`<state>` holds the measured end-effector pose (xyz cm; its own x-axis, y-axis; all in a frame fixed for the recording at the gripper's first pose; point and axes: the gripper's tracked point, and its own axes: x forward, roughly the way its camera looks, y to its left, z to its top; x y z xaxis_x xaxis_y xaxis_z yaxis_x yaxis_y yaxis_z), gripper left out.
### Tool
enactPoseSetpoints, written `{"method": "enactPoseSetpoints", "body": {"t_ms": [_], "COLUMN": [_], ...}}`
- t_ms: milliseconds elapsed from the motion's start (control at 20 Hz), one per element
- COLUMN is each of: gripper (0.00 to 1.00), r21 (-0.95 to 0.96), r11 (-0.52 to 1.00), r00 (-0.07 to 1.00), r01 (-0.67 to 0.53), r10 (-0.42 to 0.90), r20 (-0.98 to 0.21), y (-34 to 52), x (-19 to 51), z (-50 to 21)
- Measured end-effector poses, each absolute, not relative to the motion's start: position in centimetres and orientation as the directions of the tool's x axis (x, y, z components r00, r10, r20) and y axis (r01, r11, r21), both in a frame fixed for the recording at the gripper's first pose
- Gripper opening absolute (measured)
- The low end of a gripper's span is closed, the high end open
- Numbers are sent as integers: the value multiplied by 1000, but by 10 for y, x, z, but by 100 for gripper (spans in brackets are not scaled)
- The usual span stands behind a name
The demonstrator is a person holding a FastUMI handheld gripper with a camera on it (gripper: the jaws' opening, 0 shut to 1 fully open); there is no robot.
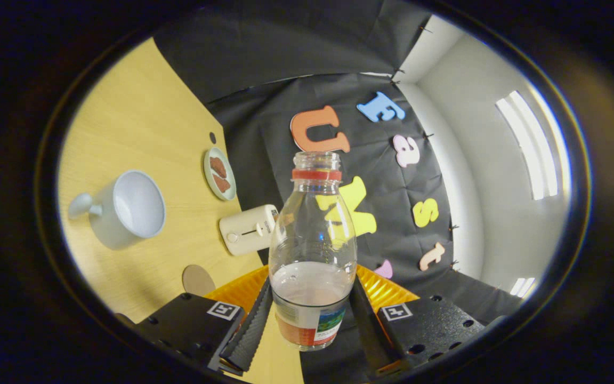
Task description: Take the bottle from table, then pour the juice into the cup, finally place the bottle on the coaster
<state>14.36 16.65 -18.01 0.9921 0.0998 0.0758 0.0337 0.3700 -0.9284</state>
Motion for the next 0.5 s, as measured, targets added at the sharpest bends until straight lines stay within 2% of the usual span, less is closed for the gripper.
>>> {"method": "enactPoseSetpoints", "body": {"t_ms": [500], "gripper": [81], "r21": [-647], "r11": [762], "r00": [998], "r01": [-5], "r10": [48], "r20": [49], "y": [146], "x": [143], "z": [-116]}}
